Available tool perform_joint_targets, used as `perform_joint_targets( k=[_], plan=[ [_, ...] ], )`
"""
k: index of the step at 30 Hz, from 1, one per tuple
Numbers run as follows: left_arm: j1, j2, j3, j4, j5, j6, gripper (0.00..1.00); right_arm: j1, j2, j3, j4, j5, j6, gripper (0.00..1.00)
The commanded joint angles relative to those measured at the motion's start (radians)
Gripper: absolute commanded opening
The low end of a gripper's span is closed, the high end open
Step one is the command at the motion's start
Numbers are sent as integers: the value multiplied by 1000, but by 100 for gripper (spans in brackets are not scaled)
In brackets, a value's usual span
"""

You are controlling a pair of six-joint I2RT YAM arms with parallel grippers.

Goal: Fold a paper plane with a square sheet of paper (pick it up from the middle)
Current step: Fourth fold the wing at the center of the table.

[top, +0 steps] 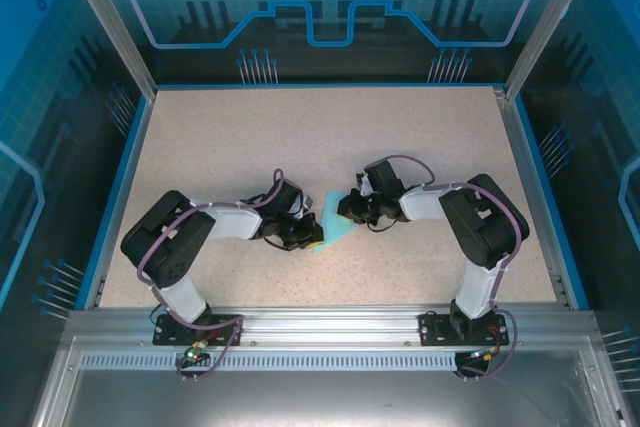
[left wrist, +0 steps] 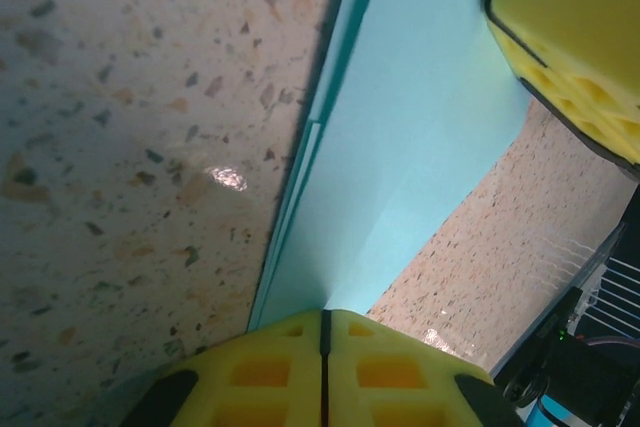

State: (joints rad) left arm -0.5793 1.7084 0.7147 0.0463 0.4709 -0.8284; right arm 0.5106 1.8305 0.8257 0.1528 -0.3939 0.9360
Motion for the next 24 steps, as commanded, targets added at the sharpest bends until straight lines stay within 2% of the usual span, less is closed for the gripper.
perform_joint_targets(
  k=[1,5,11,18,24],
  plan=[
    [-5,-14,59,-121,-24,24,10,3,52,-11,-75,35,-28,13],
    [-2,-29,171,-178,-12,42,13,4,59,-12,-70,34,-27,13],
    [0,95,308,-278,-16,69,13,2,59,-9,-65,32,-16,12],
    [0,185,305,-247,-21,54,11,2,67,-13,-45,27,3,13],
    [0,179,228,-183,-11,30,10,0,82,-28,-27,29,15,13]
  ],
)
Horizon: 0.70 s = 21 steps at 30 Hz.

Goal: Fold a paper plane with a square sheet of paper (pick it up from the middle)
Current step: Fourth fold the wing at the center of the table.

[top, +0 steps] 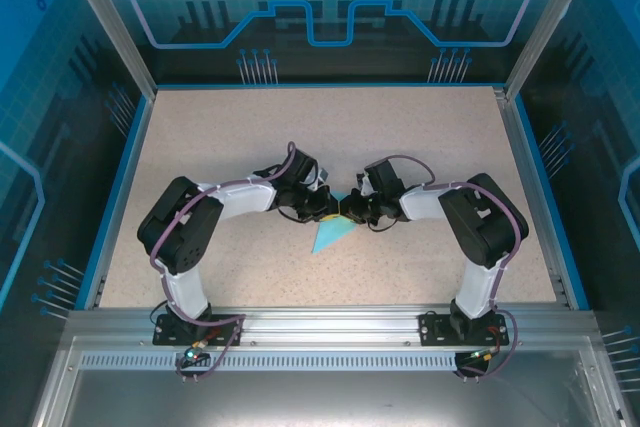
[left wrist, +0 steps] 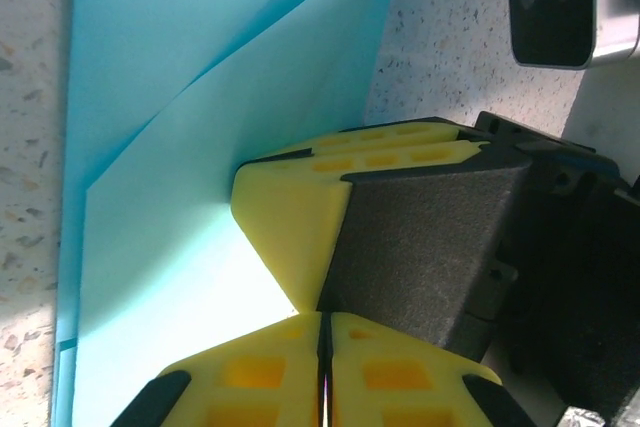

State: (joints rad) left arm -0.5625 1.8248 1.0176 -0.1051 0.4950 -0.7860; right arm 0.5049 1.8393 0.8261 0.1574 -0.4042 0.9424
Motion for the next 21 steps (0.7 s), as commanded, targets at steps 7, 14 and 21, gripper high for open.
perform_joint_targets(
  k=[7,14,21],
  plan=[
    [-16,-62,-152,49,-51,-48,3,4,76,-30,-31,50,14,12],
    [-15,-29,-143,86,-40,-72,1,5,80,-27,-30,48,16,12],
    [-16,-39,-132,103,-42,-66,5,-3,37,-9,-71,50,-15,12]
  ],
)
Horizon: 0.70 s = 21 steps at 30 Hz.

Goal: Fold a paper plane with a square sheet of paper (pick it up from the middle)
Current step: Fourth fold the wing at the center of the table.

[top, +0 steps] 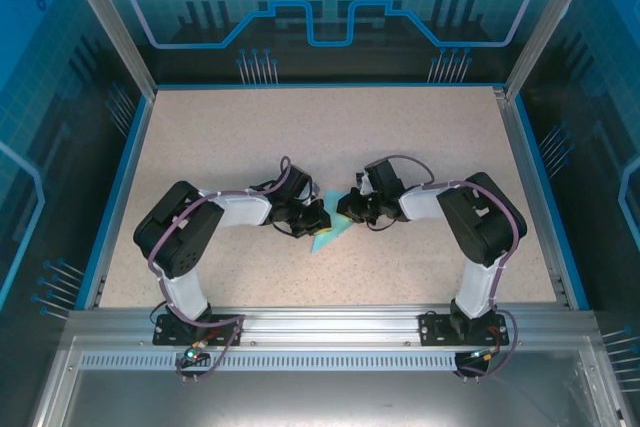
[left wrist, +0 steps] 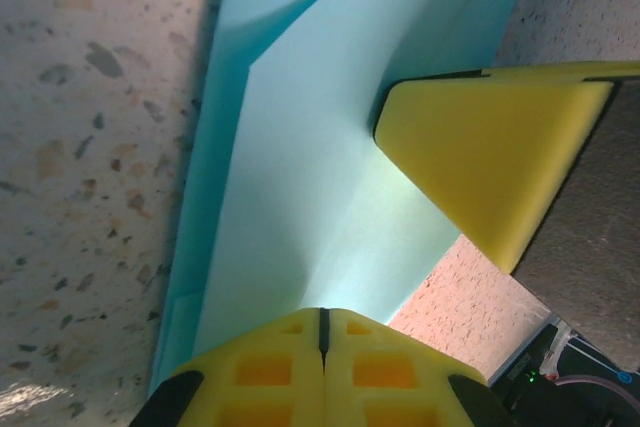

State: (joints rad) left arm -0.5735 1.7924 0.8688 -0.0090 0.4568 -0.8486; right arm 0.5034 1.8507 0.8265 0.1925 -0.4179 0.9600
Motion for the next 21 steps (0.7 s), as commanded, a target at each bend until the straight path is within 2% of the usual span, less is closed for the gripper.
perform_joint_targets(
  k=[1,9,21],
  plan=[
    [-6,-7,20,-3,-7,1,5,-2,13,1,-120,65,-43,12],
    [-5,-48,5,-9,-21,11,6,19,-78,90,-225,58,-107,17],
    [-5,11,29,6,-11,20,6,43,0,110,-160,32,-62,17]
  ],
)
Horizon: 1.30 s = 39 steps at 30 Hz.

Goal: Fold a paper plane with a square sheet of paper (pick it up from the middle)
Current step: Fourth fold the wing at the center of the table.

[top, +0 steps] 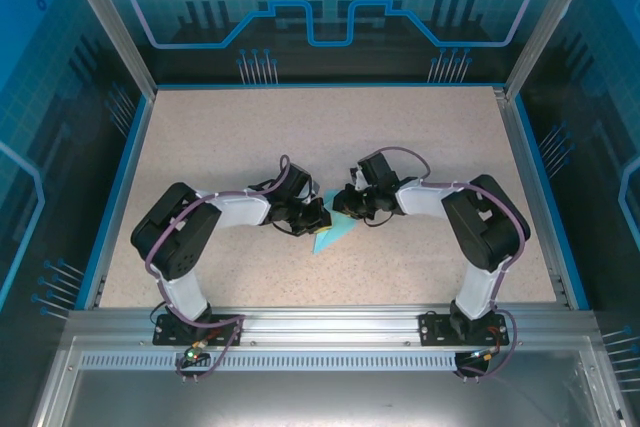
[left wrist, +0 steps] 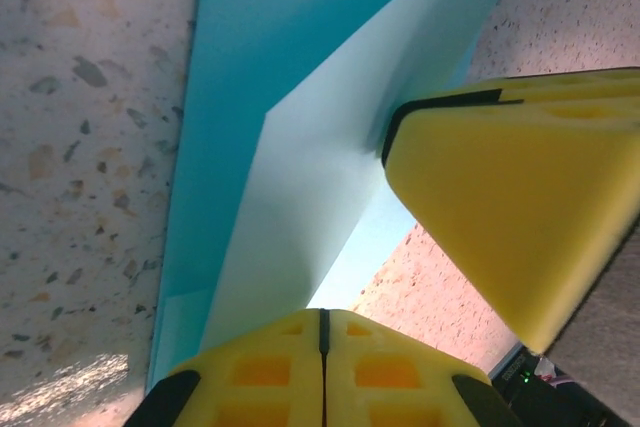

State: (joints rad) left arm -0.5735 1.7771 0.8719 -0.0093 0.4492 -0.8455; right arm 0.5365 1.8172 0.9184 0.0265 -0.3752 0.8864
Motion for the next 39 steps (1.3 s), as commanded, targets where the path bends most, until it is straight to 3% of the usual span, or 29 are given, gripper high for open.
perform_joint_targets(
  k=[1,10,22,39],
  plan=[
    [-5,32,26,8,-3,17,6,9,42,21,5,-14,10,17],
    [-5,48,0,15,-3,23,5,6,74,14,-10,-3,21,17],
    [-6,51,-6,9,1,32,5,15,33,36,27,-101,13,18],
    [-8,3,-65,-8,92,27,7,12,123,25,-68,26,-9,14]
  ],
)
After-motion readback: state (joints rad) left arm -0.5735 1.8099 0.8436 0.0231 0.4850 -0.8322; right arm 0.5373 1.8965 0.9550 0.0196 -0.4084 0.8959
